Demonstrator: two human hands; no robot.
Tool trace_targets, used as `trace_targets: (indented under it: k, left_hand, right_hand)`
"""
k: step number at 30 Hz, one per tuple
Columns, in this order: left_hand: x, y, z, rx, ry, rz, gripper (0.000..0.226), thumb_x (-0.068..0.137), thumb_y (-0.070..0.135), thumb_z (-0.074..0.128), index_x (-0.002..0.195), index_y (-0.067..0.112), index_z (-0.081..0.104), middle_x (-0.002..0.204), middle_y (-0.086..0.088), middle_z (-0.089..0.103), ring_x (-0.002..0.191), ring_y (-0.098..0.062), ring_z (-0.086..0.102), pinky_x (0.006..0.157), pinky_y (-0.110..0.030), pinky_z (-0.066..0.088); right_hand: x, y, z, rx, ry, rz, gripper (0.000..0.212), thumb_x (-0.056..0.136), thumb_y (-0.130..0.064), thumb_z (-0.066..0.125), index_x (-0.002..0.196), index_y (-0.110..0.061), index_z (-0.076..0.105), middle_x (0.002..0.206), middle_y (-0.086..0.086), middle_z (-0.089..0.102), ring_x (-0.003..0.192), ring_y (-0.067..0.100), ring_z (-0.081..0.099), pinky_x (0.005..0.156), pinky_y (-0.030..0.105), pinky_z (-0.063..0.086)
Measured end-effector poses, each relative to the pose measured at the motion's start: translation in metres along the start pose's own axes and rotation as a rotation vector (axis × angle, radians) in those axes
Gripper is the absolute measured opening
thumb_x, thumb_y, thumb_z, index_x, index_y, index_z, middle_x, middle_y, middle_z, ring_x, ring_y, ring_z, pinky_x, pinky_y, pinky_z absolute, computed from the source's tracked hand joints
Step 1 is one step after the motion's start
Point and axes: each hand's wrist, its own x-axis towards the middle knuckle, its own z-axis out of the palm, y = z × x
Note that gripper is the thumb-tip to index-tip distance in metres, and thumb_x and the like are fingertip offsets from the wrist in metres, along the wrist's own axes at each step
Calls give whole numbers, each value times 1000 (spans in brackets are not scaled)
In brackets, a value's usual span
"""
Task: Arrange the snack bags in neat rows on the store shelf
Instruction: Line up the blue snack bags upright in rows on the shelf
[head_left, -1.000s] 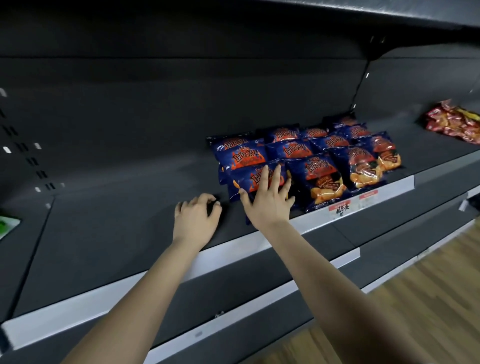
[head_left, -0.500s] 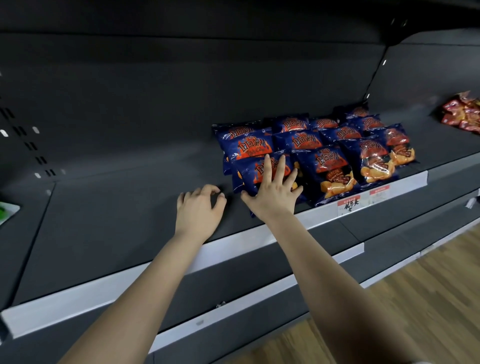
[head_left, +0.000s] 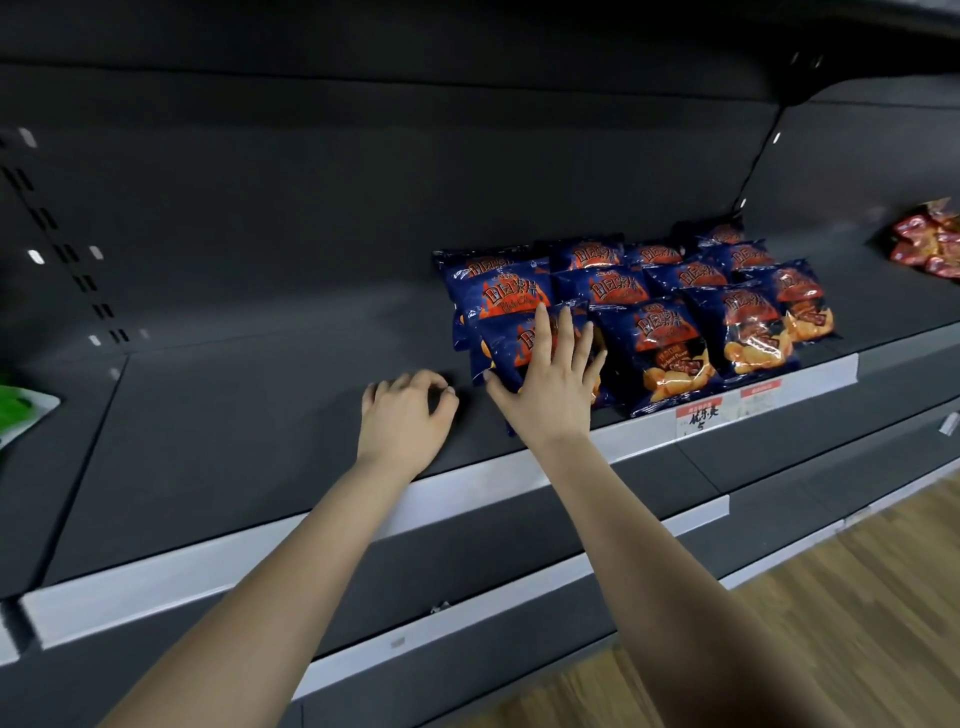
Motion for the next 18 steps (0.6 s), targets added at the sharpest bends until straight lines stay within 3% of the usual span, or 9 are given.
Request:
trace_targets:
  k: [3, 10, 18]
  left_hand:
    - [1, -1, -7, -40, -4, 4, 26, 92, 33, 44, 109, 22, 60, 119, -3, 62, 111, -28, 53, 110, -41, 24]
    - [-16, -37, -51, -34, 92, -6, 25, 91, 26, 49, 110, 16, 62, 119, -4, 62, 108, -29, 55, 104, -38, 32]
    - [-64, -136, -128, 70, 220, -257, 26, 89, 23, 51, 109, 16, 64, 116, -6, 62, 105, -30, 57, 99, -35, 37]
  right_hand:
    - [-2, -6, -4, 7, 68, -117, 79, 87, -49, 51, 151, -17, 17, 158, 12, 13, 146, 34, 3, 114, 51, -5]
    - [-7, -73, 5, 191, 3, -232, 59, 93, -33, 49, 146, -13, 30, 157, 12, 16, 146, 28, 7, 116, 48, 0]
    - [-37, -190, 44, 280, -198, -457, 56, 96, -33, 45, 146, -14, 29, 158, 9, 7, 146, 26, 5, 117, 48, 0]
